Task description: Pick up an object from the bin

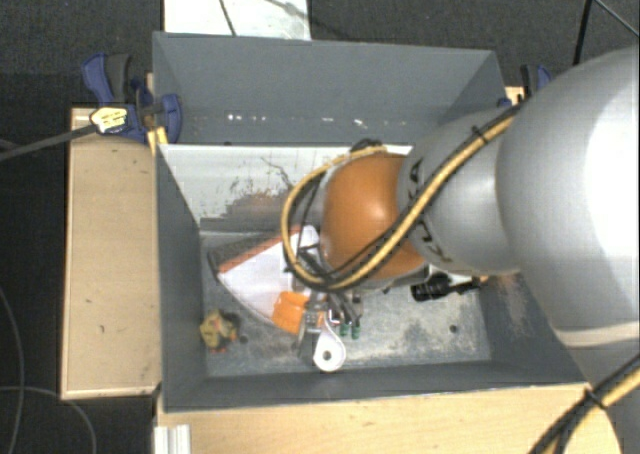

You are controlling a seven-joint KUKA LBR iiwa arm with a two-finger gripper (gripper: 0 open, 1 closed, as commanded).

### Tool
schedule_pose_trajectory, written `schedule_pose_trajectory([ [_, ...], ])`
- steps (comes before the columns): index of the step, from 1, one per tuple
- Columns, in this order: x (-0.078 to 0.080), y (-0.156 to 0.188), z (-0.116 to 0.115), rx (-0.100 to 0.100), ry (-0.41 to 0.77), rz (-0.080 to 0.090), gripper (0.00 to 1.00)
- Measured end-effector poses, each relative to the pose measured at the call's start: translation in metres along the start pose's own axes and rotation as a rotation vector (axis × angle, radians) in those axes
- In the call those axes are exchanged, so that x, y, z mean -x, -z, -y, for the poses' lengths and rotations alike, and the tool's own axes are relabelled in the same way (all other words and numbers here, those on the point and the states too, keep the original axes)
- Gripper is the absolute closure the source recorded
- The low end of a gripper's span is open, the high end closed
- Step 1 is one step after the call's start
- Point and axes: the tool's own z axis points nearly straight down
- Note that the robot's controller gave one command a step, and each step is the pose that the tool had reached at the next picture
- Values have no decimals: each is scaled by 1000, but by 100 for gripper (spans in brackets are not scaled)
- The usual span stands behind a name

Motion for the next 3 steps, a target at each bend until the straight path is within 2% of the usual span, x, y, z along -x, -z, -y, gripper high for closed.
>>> schedule_pose_trajectory([
  [1, 1, -19, -1, 1, 80, 8, 100],
  [3, -2, -14, -1, -1, 84, 2, 100],
])
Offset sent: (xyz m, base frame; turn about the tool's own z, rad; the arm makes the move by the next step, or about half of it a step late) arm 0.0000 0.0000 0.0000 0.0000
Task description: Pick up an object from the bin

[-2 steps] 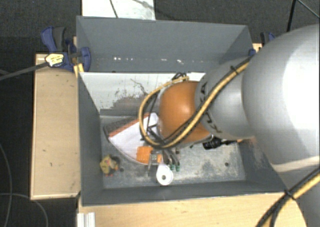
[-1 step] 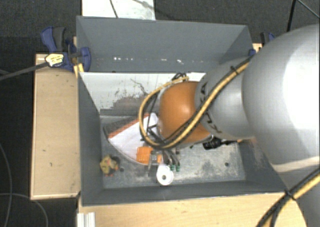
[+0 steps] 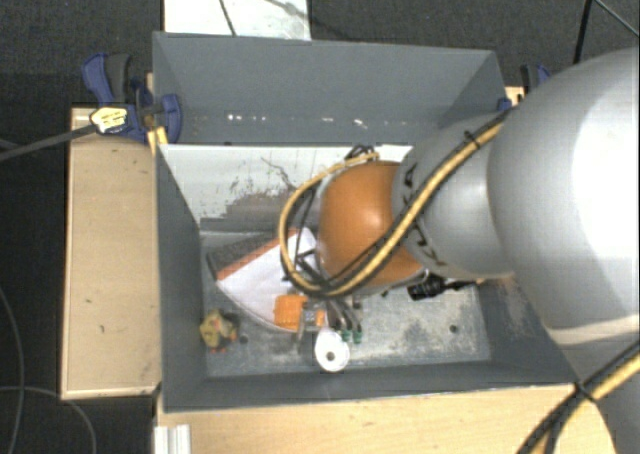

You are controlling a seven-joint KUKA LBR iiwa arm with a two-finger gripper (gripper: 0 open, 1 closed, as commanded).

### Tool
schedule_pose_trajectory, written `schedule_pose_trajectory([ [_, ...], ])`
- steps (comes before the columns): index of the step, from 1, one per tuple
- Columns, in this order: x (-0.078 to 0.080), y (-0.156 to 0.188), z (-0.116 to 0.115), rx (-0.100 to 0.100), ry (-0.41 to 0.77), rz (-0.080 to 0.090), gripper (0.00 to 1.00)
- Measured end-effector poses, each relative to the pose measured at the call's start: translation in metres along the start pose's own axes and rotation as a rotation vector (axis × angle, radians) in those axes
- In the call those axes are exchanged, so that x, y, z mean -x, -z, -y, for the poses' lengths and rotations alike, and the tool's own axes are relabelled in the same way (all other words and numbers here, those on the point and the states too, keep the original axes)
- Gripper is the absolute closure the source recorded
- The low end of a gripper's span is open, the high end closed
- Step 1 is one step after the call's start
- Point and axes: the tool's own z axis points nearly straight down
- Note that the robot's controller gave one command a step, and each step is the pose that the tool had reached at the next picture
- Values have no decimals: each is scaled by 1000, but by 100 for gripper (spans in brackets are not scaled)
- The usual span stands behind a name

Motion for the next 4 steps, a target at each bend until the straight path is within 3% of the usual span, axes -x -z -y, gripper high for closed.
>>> schedule_pose_trajectory([
  [1, -3, 20, 0, -3, -1, -12, 100],
  [4, -1, 50, 0, 0, -4, -6, 100],
])
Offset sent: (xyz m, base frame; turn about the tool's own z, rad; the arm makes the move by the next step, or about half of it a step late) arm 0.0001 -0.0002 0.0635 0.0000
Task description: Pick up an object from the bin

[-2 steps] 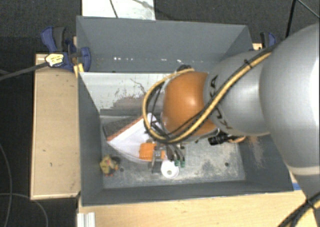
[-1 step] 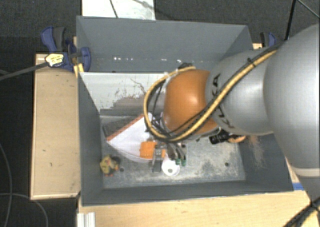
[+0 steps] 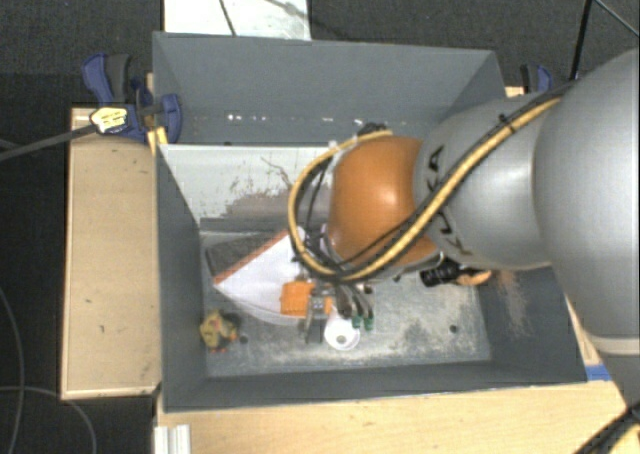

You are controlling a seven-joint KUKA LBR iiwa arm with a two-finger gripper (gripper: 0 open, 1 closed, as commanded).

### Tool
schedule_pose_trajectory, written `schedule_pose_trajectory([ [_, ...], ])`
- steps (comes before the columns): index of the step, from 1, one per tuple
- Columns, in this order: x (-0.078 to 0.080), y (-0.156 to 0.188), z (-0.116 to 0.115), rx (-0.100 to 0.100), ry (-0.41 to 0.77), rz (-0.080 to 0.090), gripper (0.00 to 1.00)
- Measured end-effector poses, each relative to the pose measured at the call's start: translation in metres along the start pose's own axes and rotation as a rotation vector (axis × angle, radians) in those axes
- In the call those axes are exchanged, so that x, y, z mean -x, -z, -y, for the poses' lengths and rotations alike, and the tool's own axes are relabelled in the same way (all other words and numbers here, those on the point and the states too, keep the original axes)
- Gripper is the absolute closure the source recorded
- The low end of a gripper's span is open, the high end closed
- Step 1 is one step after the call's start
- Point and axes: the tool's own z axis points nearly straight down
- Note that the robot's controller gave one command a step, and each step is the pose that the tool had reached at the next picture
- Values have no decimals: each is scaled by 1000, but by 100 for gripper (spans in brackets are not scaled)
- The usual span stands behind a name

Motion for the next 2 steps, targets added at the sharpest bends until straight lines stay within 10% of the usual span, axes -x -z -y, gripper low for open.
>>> schedule_pose_trajectory([
  [2, 0, 14, 0, 0, -2, -1, 100],
])
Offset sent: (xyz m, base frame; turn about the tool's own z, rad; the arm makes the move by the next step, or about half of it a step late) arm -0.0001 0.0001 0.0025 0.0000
